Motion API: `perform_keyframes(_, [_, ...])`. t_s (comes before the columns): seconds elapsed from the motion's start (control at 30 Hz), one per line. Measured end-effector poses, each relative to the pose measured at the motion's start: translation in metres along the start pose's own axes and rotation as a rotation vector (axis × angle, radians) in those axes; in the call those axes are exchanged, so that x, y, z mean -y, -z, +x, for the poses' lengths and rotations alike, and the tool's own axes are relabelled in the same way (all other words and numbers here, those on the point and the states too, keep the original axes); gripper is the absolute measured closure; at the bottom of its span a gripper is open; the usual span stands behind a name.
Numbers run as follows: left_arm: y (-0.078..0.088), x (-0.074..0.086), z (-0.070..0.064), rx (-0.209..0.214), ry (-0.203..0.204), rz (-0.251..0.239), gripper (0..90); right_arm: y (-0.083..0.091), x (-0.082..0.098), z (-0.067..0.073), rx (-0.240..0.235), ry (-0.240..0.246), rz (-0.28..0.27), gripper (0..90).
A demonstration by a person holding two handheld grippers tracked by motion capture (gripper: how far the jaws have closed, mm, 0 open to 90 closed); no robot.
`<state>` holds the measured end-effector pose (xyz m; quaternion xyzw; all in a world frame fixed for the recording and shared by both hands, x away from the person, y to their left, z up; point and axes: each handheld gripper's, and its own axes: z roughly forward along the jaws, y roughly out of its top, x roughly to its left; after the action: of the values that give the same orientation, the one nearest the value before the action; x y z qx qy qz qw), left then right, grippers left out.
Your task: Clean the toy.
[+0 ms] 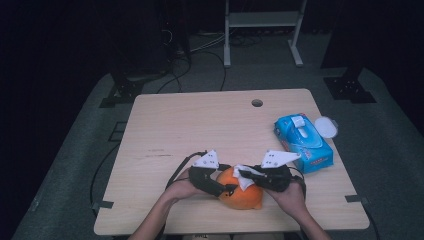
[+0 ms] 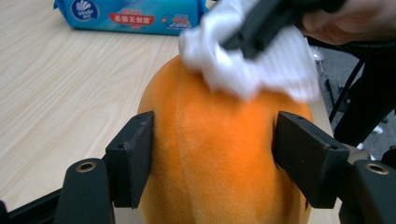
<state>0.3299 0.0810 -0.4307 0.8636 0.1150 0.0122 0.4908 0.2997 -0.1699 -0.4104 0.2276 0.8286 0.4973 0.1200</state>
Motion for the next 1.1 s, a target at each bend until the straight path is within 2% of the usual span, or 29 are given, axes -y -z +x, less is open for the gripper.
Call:
perform_keyframes(0.07, [0.001,0.002,0.003,0.006,0.018,-0.006,30.4,0.004,0.004,-0.008,0.008,-0.028,0.004,80.3])
perform_keyframes(0.17, [0.003,0.005,0.005,0.012,0.023,-0.008,30.9,0.012,0.009,-0.017,0.031,-0.053,0.010,80.2])
perform_keyframes(0.27, [0.003,0.006,0.006,0.013,0.019,-0.004,31.2,0.015,0.011,-0.017,0.043,-0.057,0.013,80.3])
perform_keyframes(0.37, [0.003,0.006,0.005,0.007,0.018,-0.003,31.4,0.013,0.006,-0.008,0.053,-0.023,0.004,80.2])
perform_keyframes(0.43, [0.003,0.007,0.006,0.006,0.019,-0.001,31.6,0.009,0.003,-0.001,0.021,-0.001,-0.008,80.3])
perform_keyframes(0.53, [0.005,0.008,0.007,0.008,0.015,0.005,31.8,0.004,0.000,0.009,0.027,0.065,0.013,80.2])
perform_keyframes(0.6, [0.006,0.010,0.009,0.011,0.023,0.002,31.9,0.006,-0.001,0.006,0.022,0.059,0.018,80.3])
perform_keyframes(0.7, [0.006,0.012,0.013,0.012,0.045,-0.006,32.0,0.012,0.005,-0.006,0.035,0.028,0.032,80.2])
perform_keyframes(0.8, [0.006,0.013,0.014,0.014,0.050,-0.010,32.1,0.019,0.012,-0.018,0.046,-0.015,0.037,80.2])
perform_keyframes(0.87, [0.006,0.013,0.014,0.016,0.051,-0.008,32.1,0.023,0.014,-0.022,0.061,-0.020,0.045,80.2])
perform_keyframes(1.1, [0.006,0.013,0.014,0.015,0.056,-0.010,32.0,0.021,0.013,-0.021,0.060,-0.029,0.023,80.3])
